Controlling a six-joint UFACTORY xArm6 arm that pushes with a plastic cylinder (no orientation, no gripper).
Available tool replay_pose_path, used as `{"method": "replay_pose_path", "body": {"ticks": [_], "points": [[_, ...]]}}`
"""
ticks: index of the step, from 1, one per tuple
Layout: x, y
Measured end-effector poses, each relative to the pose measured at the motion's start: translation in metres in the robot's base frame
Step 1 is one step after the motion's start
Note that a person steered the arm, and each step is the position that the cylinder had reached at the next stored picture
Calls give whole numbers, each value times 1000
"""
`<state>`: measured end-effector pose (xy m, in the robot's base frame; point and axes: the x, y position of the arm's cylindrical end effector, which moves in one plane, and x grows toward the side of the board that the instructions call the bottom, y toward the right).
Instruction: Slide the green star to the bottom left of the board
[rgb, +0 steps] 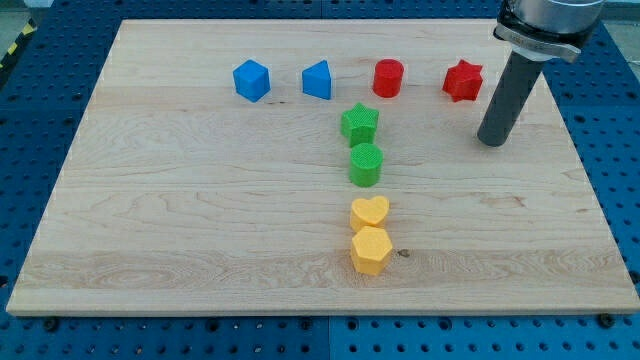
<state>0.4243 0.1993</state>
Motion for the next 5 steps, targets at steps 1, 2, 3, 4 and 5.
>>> {"method": "replay_pose_path", "body": {"ticks": [1,2,3,4,5], "points": [[0,-1],[-8,-49],[-14,-114],[-16,-127],[-46,-134]]}}
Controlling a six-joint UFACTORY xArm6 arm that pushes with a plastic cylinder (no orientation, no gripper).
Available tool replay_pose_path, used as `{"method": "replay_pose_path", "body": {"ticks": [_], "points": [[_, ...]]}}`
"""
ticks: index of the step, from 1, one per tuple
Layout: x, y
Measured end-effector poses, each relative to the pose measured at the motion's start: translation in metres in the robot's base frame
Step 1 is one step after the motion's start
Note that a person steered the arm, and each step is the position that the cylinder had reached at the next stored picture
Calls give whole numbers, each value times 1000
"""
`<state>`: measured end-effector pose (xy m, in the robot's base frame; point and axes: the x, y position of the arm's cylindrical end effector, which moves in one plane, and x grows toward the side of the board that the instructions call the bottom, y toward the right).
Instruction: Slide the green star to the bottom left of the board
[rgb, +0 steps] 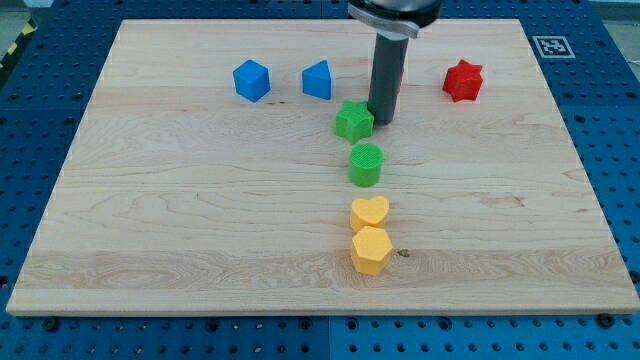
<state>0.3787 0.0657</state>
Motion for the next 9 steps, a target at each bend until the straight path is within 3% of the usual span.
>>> {"method": "replay_pose_path", "body": {"ticks": [1,2,3,5,9], "points": [[6,-20],[45,-31],[58,-66],[56,-161],[9,-256]]}}
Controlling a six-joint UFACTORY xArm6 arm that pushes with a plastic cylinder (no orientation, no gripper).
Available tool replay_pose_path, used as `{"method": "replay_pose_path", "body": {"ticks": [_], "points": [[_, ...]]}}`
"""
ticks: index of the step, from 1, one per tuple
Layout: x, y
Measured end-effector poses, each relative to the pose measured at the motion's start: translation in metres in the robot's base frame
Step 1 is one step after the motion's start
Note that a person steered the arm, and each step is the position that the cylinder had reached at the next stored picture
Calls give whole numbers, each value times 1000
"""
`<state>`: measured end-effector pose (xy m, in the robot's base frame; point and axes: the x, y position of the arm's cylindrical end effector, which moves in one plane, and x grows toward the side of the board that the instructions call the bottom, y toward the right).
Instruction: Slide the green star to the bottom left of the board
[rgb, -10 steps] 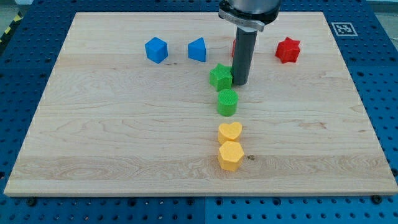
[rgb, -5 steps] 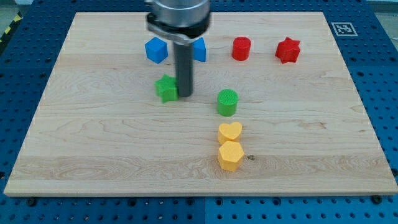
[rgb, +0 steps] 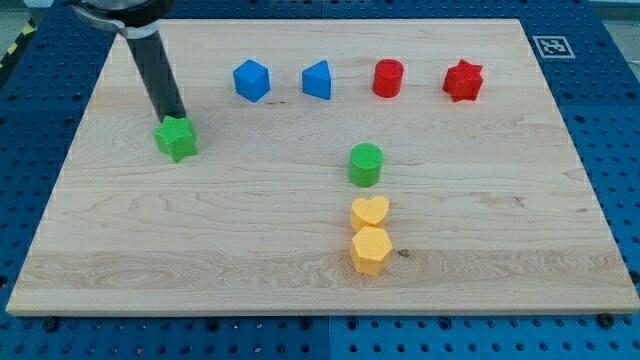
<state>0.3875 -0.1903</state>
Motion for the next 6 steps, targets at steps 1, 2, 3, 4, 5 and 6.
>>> {"method": "replay_pose_path", "body": {"ticks": [1,2,3,4,5,6], "points": [[0,0],[0,1],[17,4],[53,5],[76,5],[78,12]]}}
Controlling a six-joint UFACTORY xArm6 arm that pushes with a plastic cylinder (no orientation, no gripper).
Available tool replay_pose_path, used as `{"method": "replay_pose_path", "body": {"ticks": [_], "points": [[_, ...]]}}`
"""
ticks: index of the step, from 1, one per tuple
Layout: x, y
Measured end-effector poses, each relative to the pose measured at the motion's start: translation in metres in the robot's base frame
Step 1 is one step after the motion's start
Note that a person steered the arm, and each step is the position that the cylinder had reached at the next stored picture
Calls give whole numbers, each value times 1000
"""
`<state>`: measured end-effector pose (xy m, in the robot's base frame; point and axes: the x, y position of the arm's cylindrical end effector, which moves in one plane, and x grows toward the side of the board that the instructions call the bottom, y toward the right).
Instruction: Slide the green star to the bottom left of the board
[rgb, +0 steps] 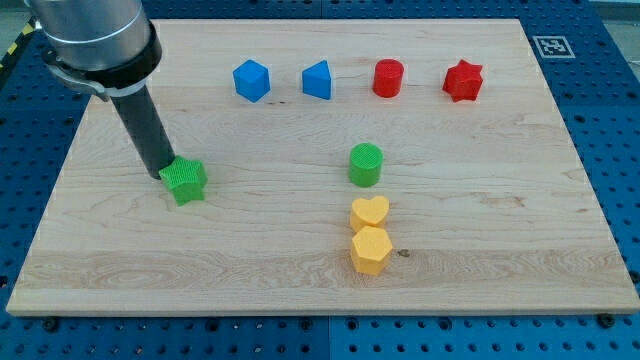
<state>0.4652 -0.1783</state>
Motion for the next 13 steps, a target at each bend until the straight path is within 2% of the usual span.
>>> {"method": "replay_pose_path", "body": {"ticks": [1,2,5,8,13], "points": [[-23,16],[-19,38],[43,41],[41,9],[77,-2]]}}
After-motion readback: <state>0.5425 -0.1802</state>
